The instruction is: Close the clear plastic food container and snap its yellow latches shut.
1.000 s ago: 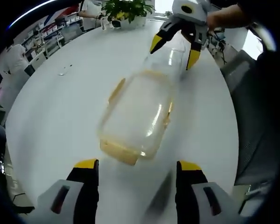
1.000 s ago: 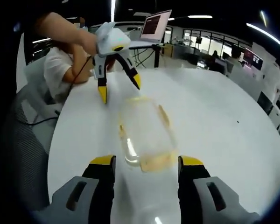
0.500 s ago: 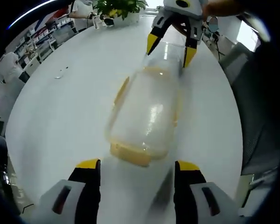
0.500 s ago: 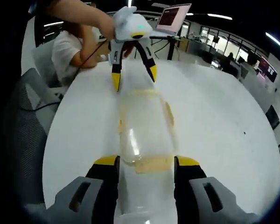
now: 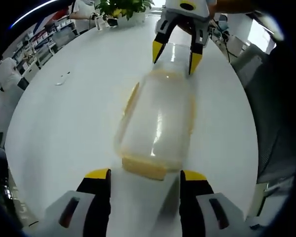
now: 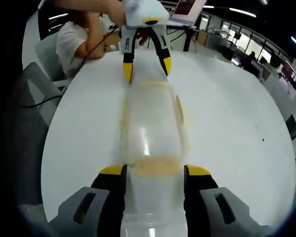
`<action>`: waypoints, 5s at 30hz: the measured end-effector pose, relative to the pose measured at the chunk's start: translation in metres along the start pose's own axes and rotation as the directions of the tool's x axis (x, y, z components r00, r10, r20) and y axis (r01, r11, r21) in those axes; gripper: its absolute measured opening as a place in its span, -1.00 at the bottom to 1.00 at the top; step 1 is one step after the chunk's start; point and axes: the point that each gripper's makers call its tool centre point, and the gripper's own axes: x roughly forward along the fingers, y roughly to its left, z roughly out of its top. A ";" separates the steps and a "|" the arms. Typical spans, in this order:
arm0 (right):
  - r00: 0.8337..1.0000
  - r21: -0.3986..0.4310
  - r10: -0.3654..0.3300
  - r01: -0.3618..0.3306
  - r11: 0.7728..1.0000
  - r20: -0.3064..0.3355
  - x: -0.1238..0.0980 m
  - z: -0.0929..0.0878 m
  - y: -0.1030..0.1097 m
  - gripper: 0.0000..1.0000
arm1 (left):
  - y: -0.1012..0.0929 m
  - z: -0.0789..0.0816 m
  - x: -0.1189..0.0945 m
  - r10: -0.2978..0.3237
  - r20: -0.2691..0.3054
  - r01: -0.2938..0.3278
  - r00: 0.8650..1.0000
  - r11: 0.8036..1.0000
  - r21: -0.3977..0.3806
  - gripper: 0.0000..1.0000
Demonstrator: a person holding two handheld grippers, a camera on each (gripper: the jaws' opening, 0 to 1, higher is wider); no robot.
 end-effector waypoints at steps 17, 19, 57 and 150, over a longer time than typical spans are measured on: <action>0.997 0.031 0.040 -0.039 0.999 -0.059 0.009 -0.003 0.000 -0.11 | 0.003 -0.003 0.010 -0.051 -0.054 0.054 0.997 0.997 0.061 -0.02; 0.997 0.028 0.043 -0.041 0.999 -0.070 0.010 -0.003 -0.001 -0.15 | 0.003 -0.002 0.012 -0.051 -0.057 0.055 0.997 0.996 0.070 -0.02; 0.945 -0.076 0.078 -0.108 0.991 -0.316 0.026 -0.013 -0.003 -0.22 | -0.007 0.004 0.019 -0.110 -0.157 0.136 0.981 0.976 0.169 -0.30; 0.989 -0.147 0.092 -0.108 0.983 -0.115 -0.071 -0.021 0.001 -0.27 | -0.043 0.083 -0.032 -0.048 -0.106 0.055 0.993 0.996 0.072 -0.34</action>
